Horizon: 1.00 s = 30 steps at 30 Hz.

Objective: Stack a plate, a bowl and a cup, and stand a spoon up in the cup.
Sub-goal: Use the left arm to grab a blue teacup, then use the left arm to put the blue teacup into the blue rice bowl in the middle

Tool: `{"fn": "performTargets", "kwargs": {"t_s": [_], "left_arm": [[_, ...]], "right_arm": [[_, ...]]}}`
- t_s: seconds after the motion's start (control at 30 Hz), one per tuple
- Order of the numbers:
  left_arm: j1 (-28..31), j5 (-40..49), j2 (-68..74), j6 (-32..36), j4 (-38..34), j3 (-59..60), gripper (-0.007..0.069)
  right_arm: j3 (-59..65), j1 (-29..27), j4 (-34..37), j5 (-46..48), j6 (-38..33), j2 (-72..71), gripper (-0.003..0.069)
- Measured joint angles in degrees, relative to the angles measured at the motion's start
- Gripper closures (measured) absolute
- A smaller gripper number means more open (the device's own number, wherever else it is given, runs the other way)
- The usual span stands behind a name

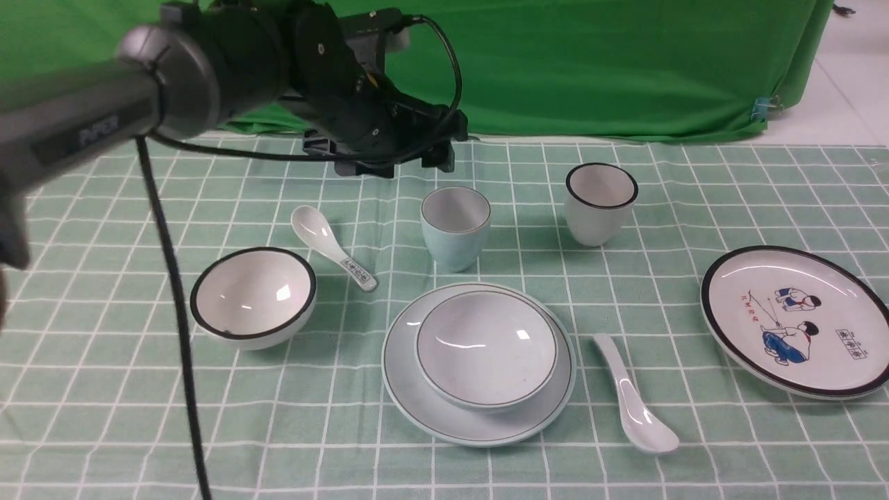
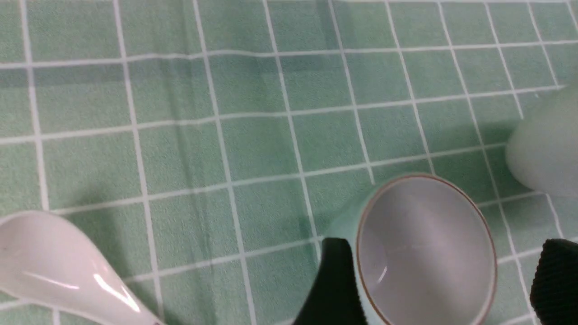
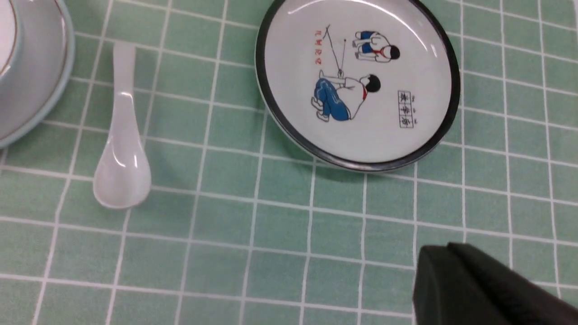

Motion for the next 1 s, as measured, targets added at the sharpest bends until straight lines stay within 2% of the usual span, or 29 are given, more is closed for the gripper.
{"fn": "performTargets", "kwargs": {"t_s": [0.23,0.33,0.4,0.5,0.57,0.67,0.8,0.87,1.0], "left_arm": [[0.06,5.19,8.98,-0.17,0.00,-6.74,0.0095],[0.06,5.91,10.38,-1.22,0.00,-6.80,0.0137],[0.06,6.20,11.12,-2.11,0.00,-6.80,0.0241],[0.06,6.32,11.01,-2.51,0.23,-6.94,0.0484],[0.06,7.83,10.74,-2.49,1.11,-7.53,0.0568],[0.06,13.66,8.11,-0.89,3.22,-9.67,0.0595],[0.00,19.73,2.48,4.01,1.18,-10.85,0.0595],[-1.05,22.48,-1.66,7.39,-1.22,-10.11,0.0595],[-4.65,23.73,-5.55,9.17,-1.02,-4.80,0.0595]], "right_arm": [[0.00,0.00,-0.44,-1.78,-0.41,0.00,0.0627],[0.00,0.00,-0.44,-1.78,-0.70,0.00,0.0626],[0.00,0.00,-0.48,-1.83,-0.82,0.00,0.0625],[0.00,0.00,-0.55,-1.83,-0.82,0.00,0.0625],[0.00,0.00,-0.62,-1.83,-0.82,0.00,0.0625],[0.00,0.00,-0.62,-1.84,-0.82,0.00,0.0624],[0.00,0.00,-0.62,-1.84,-0.82,0.00,0.0624],[0.00,0.00,-0.65,-2.02,-0.82,0.00,0.0624],[0.00,0.00,-0.65,-2.68,-0.82,0.04,0.0624]]}}
